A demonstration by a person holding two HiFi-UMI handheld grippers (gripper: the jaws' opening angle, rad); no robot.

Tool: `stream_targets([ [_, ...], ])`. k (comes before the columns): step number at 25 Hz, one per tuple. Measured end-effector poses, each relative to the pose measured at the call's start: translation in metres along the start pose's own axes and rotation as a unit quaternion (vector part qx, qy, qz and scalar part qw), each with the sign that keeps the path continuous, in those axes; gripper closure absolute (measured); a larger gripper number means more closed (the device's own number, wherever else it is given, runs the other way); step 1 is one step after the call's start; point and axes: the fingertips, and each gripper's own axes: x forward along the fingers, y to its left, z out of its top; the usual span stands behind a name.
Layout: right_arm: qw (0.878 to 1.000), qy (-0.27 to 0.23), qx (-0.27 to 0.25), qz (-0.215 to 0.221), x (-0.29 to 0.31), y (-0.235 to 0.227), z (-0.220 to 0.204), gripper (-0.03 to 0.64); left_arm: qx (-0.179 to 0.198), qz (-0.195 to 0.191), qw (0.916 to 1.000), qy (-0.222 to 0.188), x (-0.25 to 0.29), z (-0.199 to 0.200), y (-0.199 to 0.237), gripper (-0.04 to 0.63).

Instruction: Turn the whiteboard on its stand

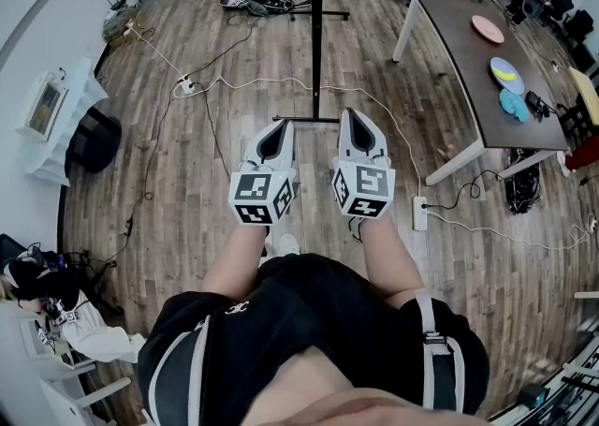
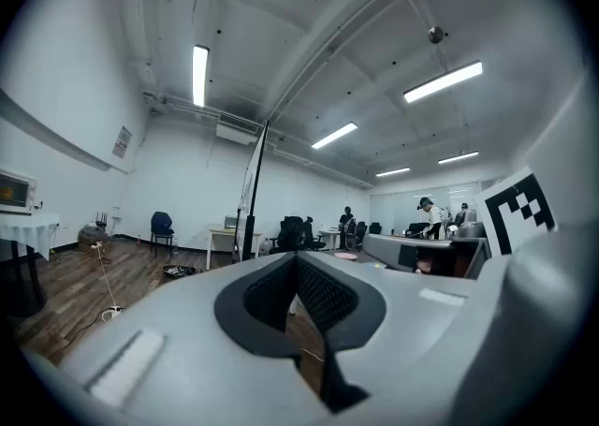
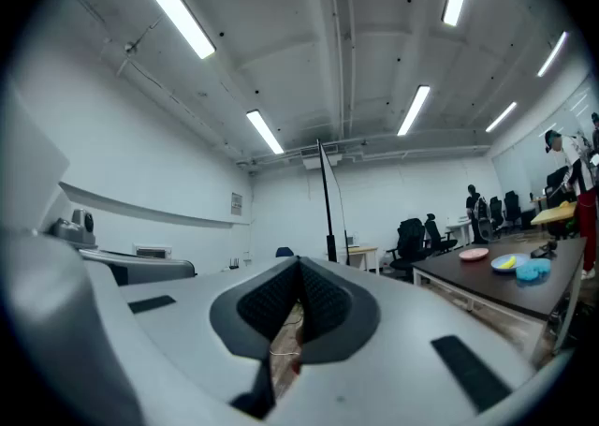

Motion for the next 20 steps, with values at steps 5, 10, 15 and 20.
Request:
stream_targets([
  [5,1.0,-0.001,-0.003,0.005,-0.002,0.004,0.001,0.612,0.015,0.003,0.9999,-0.004,-0.003,0.005,0.0,0.589],
  [10,1.0,-0.003,0.015,0.014,-0.002,0.005,-0.002,0.612,0.012,0.007,0.9999,0.002,-0.002,0.0,0.002,0.589],
  [15,1.0,-0.006,0.026,0.011,0.01,0.009,-0.005,0.612,0.009,0.007,0.9999,0.011,0.004,-0.007,0.015,0.589],
  [20,1.0,-0.004,0.021,0.007,0.035,0.021,-0.007,0.611,0.005,0.004,0.9999,0.009,0.017,-0.005,0.042,0.589],
])
